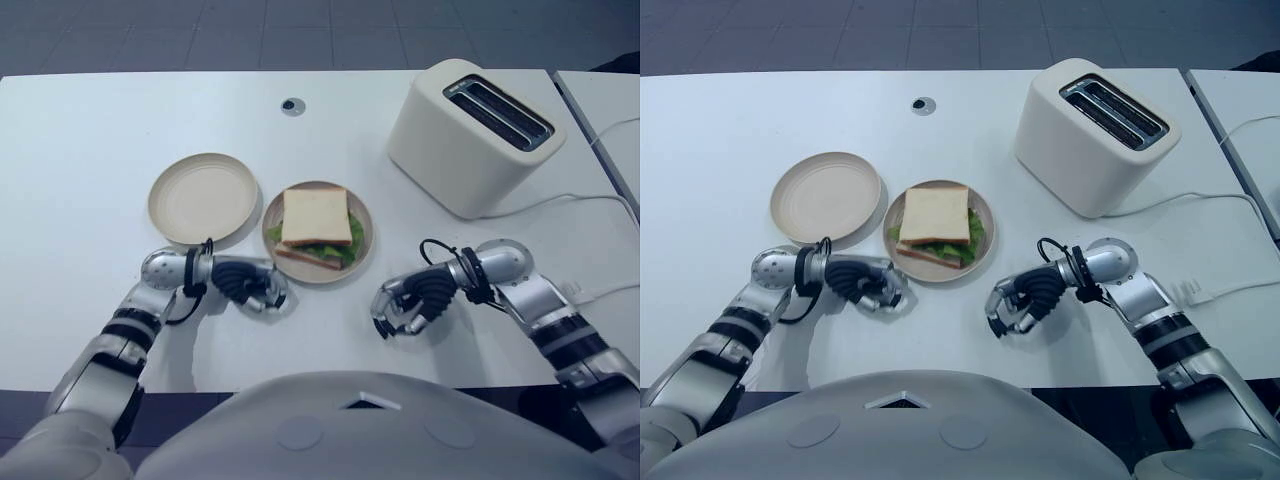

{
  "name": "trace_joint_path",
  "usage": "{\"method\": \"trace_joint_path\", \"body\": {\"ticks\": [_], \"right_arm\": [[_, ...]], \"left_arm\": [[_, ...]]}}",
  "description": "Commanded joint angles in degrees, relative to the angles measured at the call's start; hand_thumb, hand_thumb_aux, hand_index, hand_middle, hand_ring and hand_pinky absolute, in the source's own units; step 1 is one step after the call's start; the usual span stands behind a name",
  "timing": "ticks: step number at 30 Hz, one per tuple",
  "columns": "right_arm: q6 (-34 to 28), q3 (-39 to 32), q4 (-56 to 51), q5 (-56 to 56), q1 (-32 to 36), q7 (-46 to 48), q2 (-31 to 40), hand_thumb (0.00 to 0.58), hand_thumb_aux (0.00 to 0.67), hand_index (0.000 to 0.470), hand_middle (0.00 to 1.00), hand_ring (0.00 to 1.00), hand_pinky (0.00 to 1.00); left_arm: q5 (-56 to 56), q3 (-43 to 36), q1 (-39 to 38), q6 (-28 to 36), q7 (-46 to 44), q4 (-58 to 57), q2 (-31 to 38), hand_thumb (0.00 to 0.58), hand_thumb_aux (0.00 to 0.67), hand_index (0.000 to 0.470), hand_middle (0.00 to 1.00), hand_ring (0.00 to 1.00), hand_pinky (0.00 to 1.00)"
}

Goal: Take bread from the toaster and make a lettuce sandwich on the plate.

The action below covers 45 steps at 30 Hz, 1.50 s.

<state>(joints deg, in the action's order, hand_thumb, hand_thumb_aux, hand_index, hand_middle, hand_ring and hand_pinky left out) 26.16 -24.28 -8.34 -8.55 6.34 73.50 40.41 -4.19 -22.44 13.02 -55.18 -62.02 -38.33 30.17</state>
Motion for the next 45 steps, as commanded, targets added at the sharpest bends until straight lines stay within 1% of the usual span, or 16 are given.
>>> {"method": "trace_joint_path", "body": {"ticks": [1, 8, 12, 13, 14, 15, 16, 17, 18, 20, 22, 25, 29, 31, 40, 45], "right_arm": [[4.0, 1.7, -14.5, 9.2, 9.5, -13.3, -8.9, 0.580, 0.670, 0.470, 1.00, 1.00, 1.00], [10.8, 5.7, -35.7, 22.7, 21.1, -44.0, -17.0, 0.580, 0.670, 0.470, 1.00, 1.00, 1.00], [15.6, 11.2, -39.2, 17.9, 24.0, -50.3, -20.8, 0.580, 0.670, 0.470, 1.00, 1.00, 1.00], [16.9, 12.7, -38.5, 15.3, 24.1, -49.7, -21.5, 0.580, 0.670, 0.470, 1.00, 1.00, 1.00], [17.5, 14.2, -36.9, 11.7, 23.9, -48.0, -22.4, 0.580, 0.670, 0.470, 1.00, 1.00, 1.00], [17.3, 15.7, -34.8, 7.6, 23.6, -45.8, -23.0, 0.580, 0.670, 0.470, 1.00, 1.00, 1.00], [15.9, 17.3, -31.8, 2.1, 23.0, -42.9, -23.7, 0.519, 0.452, 0.317, 0.91, 0.91, 0.91], [12.9, 19.1, -28.1, -4.2, 22.3, -39.7, -24.6, 0.216, 0.139, 0.098, 0.67, 0.67, 0.67], [9.3, 20.7, -24.6, -10.3, 21.7, -36.9, -25.4, 0.000, 0.000, 0.000, 0.45, 0.45, 0.45], [1.6, 23.3, -18.2, -19.9, 20.5, -32.8, -26.5, 0.000, 0.000, 0.000, 0.00, 0.00, 0.00], [-4.1, 25.0, -13.9, -25.8, 19.5, -30.7, -27.2, 0.000, 0.000, 0.000, 0.00, 0.00, 0.00], [-8.7, 27.0, -10.9, -29.0, 18.4, -30.6, -28.2, 0.000, 0.000, 0.000, 0.00, 0.00, 0.00], [-13.5, 28.9, -7.7, -30.4, 17.3, -30.9, -29.2, 0.000, 0.000, 0.000, 0.00, 0.00, 0.00], [-14.5, 29.5, -7.2, -29.8, 17.5, -31.2, -29.8, 0.000, 0.000, 0.000, 0.00, 0.00, 0.00], [-11.2, 29.8, -5.4, -24.3, 16.0, -30.7, -32.5, 0.000, 0.000, 0.000, 0.00, 0.00, 0.00], [-6.4, 29.1, -10.2, -13.6, 17.6, -38.9, -33.8, 0.000, 0.000, 0.000, 0.00, 0.00, 0.00]], "left_arm": [[22.2, -2.6, 7.4, 3.9, 24.0, -13.8, -3.7, 0.580, 0.670, 0.470, 0.92, 0.92, 0.92], [29.5, -1.5, 15.6, 0.9, 45.7, -21.0, -8.7, 0.580, 0.670, 0.470, 0.90, 0.90, 0.90], [31.9, 0.7, 20.6, 3.9, 58.9, -23.8, -10.6, 0.580, 0.670, 0.470, 0.85, 0.85, 0.85], [30.8, 1.8, 21.1, 3.1, 60.4, -23.8, -11.1, 0.573, 0.596, 0.418, 0.83, 0.83, 0.83], [28.8, 3.4, 21.1, 1.7, 61.3, -23.1, -11.6, 0.331, 0.231, 0.162, 0.71, 0.71, 0.71], [26.0, 5.2, 20.8, -0.6, 61.6, -21.8, -12.3, 0.000, 0.000, 0.000, 0.44, 0.44, 0.44], [21.1, 7.1, 20.1, -3.2, 59.8, -19.9, -13.3, 0.000, 0.000, 0.000, 0.26, 0.26, 0.26], [15.8, 8.5, 19.2, -5.7, 57.5, -17.4, -14.1, 0.000, 0.000, 0.000, 0.11, 0.11, 0.11], [9.5, 9.2, 18.0, -7.4, 54.5, -14.1, -14.7, 0.000, 0.000, 0.000, 0.05, 0.05, 0.05], [-5.1, 9.2, 14.8, -6.9, 47.3, -3.5, -15.1, 0.000, 0.000, 0.000, 0.00, 0.00, 0.00], [-16.5, 9.2, 12.0, -3.5, 41.0, 5.7, -15.2, 0.000, 0.000, 0.000, 0.00, 0.00, 0.00], [-27.6, 10.2, 9.3, 3.2, 32.9, 13.5, -16.0, 0.000, 0.000, 0.000, 0.00, 0.00, 0.00], [-32.6, 14.0, 8.5, 11.0, 28.3, 14.6, -18.5, 0.000, 0.000, 0.000, 0.00, 0.00, 0.00], [-32.3, 16.3, 8.9, 12.6, 27.4, 12.6, -20.0, 0.000, 0.000, 0.000, 0.00, 0.00, 0.00], [-27.1, 21.8, 9.6, 16.3, 26.0, 9.7, -24.2, 0.000, 0.000, 0.000, 0.00, 0.00, 0.00], [-20.4, 24.8, 11.8, 17.6, 33.3, 5.1, -25.5, 0.000, 0.000, 0.000, 0.00, 0.00, 0.00]]}}
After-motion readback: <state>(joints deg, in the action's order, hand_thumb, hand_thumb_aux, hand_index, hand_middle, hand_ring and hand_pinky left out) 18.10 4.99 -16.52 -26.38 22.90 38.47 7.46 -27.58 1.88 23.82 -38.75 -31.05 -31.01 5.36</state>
